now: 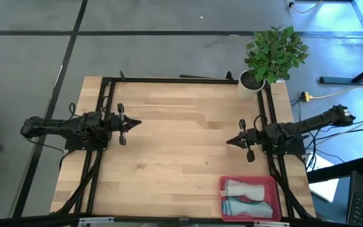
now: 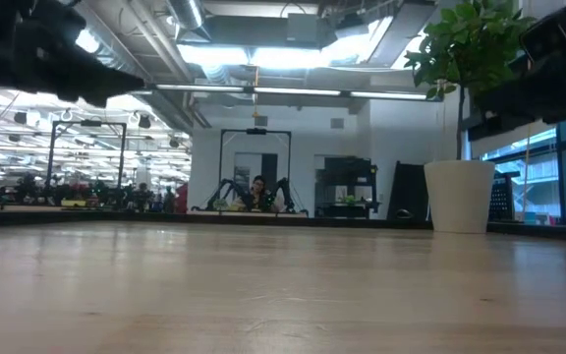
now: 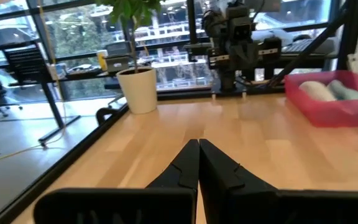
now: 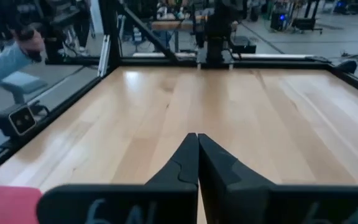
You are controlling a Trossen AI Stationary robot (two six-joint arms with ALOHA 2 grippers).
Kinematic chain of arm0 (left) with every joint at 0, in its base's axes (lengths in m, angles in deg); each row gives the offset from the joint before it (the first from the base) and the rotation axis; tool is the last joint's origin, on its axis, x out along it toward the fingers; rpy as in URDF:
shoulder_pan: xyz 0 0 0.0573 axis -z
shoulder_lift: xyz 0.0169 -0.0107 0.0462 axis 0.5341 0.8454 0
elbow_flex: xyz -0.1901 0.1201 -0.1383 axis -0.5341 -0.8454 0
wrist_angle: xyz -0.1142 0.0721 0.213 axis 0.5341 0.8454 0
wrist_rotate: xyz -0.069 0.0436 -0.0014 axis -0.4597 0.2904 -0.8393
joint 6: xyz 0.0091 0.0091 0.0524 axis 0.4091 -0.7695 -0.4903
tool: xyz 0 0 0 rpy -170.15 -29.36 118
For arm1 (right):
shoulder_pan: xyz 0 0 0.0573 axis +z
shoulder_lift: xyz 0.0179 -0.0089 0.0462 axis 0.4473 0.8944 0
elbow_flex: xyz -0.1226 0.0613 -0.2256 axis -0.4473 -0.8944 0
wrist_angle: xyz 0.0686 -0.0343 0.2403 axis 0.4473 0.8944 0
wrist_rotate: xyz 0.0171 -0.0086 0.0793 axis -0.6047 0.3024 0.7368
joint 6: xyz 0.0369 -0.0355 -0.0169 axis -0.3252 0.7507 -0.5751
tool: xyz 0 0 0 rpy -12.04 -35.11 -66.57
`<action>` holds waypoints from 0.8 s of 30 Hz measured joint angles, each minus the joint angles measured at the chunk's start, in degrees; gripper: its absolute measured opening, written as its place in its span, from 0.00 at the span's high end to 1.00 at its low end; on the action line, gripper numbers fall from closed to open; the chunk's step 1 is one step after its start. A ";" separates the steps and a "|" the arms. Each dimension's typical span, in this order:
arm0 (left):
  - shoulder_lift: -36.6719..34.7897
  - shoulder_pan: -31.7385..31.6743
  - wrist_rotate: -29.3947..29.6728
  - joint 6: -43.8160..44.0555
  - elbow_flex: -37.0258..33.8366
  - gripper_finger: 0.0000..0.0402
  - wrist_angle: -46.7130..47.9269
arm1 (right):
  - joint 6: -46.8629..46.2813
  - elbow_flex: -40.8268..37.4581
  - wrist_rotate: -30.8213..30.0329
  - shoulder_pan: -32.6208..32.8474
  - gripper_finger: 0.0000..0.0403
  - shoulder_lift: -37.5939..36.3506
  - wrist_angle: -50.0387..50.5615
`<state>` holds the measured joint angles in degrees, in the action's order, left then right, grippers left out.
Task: Roll microfiber towels into tight, uniform cylinder then place into a basket
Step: Return to home position
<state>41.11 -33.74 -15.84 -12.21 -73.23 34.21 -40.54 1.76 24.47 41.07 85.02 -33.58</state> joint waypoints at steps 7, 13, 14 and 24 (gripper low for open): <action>-4.61 -4.47 -0.08 -0.26 -3.38 1.00 0.72 | 0.97 -1.19 -0.07 -0.82 0.99 -0.71 -2.26; -6.00 -6.90 0.13 -3.81 -3.38 1.00 0.38 | 1.87 -1.19 2.28 -0.83 0.99 -0.69 -3.24; -6.00 -7.18 0.18 -3.74 -3.38 1.00 0.84 | 2.36 -1.19 2.45 -0.83 0.99 -0.69 -3.25; -5.69 -7.53 0.17 5.26 -3.38 1.00 2.04 | 4.74 -1.17 12.10 -0.83 0.99 -0.58 -2.95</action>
<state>35.42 -41.28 -15.67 -6.95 -76.61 36.26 -35.80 0.59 36.57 40.24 84.44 -36.53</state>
